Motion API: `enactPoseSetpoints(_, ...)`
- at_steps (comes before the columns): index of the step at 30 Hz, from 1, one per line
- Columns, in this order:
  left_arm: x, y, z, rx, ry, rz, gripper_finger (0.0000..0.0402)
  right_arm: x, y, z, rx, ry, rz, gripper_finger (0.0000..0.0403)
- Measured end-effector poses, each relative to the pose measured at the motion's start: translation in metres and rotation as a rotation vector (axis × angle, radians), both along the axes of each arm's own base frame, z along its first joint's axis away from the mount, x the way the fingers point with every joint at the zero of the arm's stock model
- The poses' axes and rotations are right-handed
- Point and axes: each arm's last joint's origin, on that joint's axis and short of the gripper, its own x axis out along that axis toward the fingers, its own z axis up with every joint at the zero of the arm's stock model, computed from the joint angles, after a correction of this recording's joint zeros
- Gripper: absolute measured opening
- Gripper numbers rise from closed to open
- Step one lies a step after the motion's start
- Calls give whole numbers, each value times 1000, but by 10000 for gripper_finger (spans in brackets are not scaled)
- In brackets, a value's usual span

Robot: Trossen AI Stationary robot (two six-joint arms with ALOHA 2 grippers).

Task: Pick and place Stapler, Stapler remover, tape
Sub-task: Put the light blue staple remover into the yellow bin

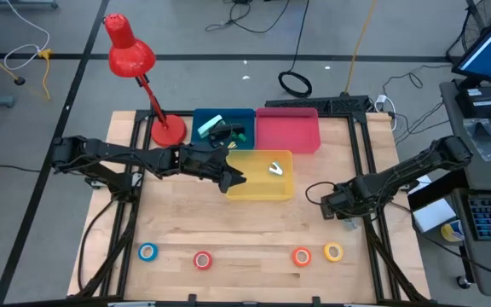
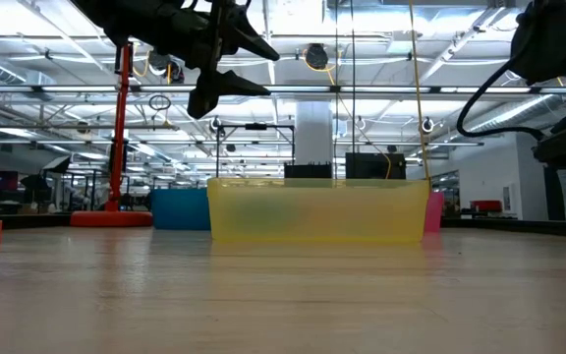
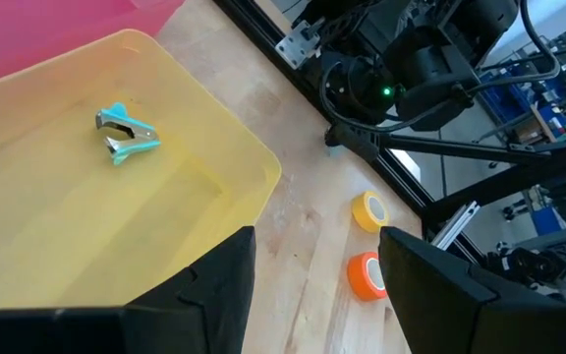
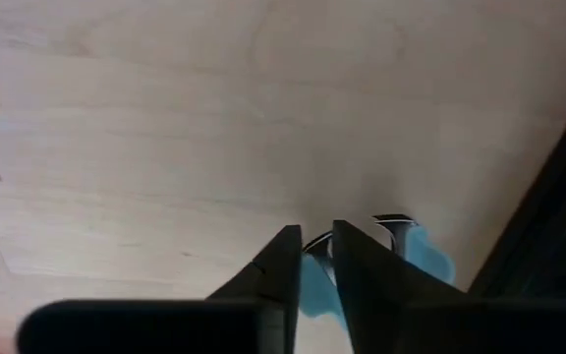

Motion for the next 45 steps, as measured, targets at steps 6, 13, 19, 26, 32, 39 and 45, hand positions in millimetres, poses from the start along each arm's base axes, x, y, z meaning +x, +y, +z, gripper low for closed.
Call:
enactPoseSetpoints(6, 0, 0, 0, 14, -1, -5, 216, 0, 0, 0, 1, -7, 23, 5)
enactPoseSetpoints(13, 0, 0, 0, 18, 0, -5, 216, 0, 0, 0, -3, -10, 32, 18)
enactPoseSetpoints(19, 0, 1, 0, 24, 1, 11, 216, 5, -2, 0, -93, -81, 23, 44)
enactPoseSetpoints(26, 0, 1, 0, 24, 1, 11, 216, 12, -2, 1, -142, -190, 93, 59)
enactPoseSetpoints(32, 0, 1, 0, 33, 2, 8, 216, 6, 2, 10, 62, -208, 165, 46)
enactPoseSetpoints(39, 0, 1, -1, 46, 7, 2, 216, 0, 4, 28, 132, -371, 183, 18)
enactPoseSetpoints(45, -1, 1, -3, 44, 37, 1, 216, -2, 14, 41, 184, -525, 168, 4)
